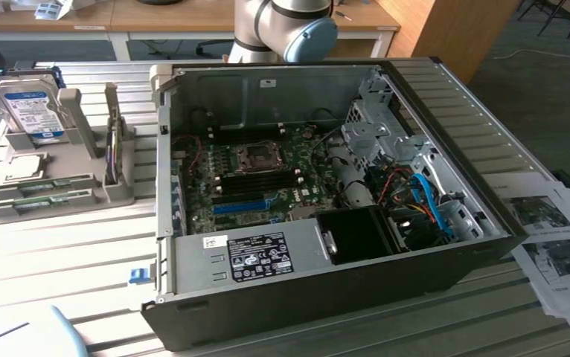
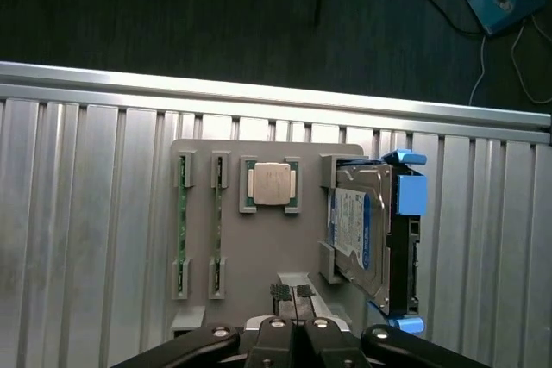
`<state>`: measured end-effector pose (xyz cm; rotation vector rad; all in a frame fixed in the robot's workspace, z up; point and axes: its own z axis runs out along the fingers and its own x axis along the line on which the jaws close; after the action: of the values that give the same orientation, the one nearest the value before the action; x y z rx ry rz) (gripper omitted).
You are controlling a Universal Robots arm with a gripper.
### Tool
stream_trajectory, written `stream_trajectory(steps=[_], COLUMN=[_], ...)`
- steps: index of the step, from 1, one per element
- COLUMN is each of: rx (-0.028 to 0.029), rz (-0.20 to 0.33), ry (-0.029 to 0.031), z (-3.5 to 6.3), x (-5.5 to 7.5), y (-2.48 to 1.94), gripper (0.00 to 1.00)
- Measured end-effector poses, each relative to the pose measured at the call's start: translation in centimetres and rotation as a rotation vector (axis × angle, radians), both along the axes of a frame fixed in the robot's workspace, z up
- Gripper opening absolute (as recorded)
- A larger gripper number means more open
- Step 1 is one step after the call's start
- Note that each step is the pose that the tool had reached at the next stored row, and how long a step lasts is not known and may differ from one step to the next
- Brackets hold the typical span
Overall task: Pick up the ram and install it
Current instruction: 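Pick up the ram and move it above insertion slot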
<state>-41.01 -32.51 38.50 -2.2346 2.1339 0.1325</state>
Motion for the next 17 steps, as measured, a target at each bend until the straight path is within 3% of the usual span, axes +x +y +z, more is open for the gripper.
stream_trajectory(steps=[17], rx=[-0.0008], rz=[0.000], ry=[0.0000], z=[-0.30], x=[0.00], y=[0.00], gripper=[0.09])
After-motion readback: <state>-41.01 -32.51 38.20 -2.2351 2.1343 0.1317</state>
